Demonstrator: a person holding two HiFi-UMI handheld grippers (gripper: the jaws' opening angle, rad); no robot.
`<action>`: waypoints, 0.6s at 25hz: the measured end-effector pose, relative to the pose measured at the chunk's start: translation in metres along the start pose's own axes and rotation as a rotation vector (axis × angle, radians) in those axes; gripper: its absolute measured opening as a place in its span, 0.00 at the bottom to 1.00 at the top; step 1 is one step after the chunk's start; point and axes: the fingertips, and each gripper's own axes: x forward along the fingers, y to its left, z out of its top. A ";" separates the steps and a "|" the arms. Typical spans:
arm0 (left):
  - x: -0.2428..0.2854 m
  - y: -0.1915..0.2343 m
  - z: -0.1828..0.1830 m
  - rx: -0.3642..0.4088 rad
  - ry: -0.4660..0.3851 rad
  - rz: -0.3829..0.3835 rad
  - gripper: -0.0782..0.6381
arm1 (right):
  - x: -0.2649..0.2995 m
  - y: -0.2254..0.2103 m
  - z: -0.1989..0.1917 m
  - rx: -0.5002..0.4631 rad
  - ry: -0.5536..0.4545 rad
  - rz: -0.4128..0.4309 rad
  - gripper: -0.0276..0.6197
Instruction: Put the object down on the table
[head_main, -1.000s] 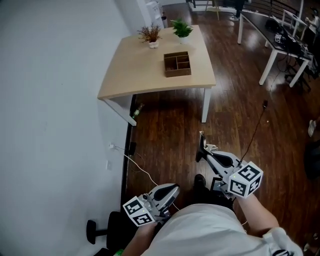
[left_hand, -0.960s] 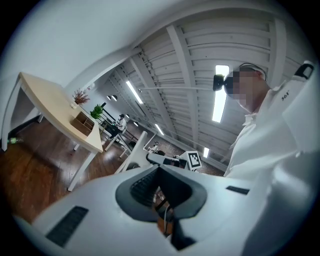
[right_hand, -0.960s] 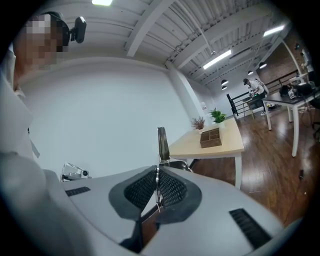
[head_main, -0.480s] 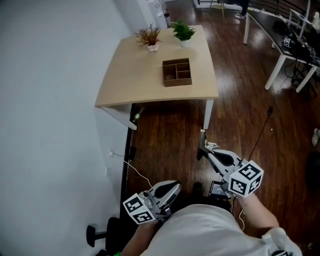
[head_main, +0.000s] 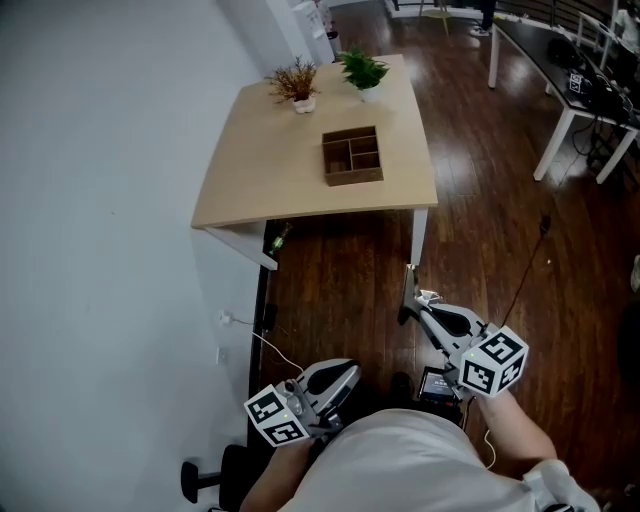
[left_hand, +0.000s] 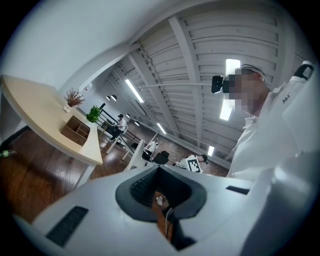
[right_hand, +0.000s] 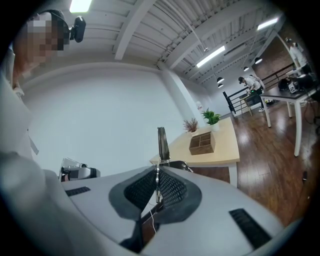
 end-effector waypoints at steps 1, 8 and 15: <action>0.001 0.003 0.002 0.000 0.002 -0.001 0.11 | 0.001 -0.002 0.001 0.003 -0.001 -0.005 0.06; -0.006 0.044 0.018 -0.011 -0.005 -0.011 0.11 | 0.024 -0.008 0.000 0.005 0.010 -0.044 0.06; -0.026 0.099 0.056 -0.009 -0.008 -0.039 0.11 | 0.079 0.000 0.014 0.001 0.010 -0.081 0.06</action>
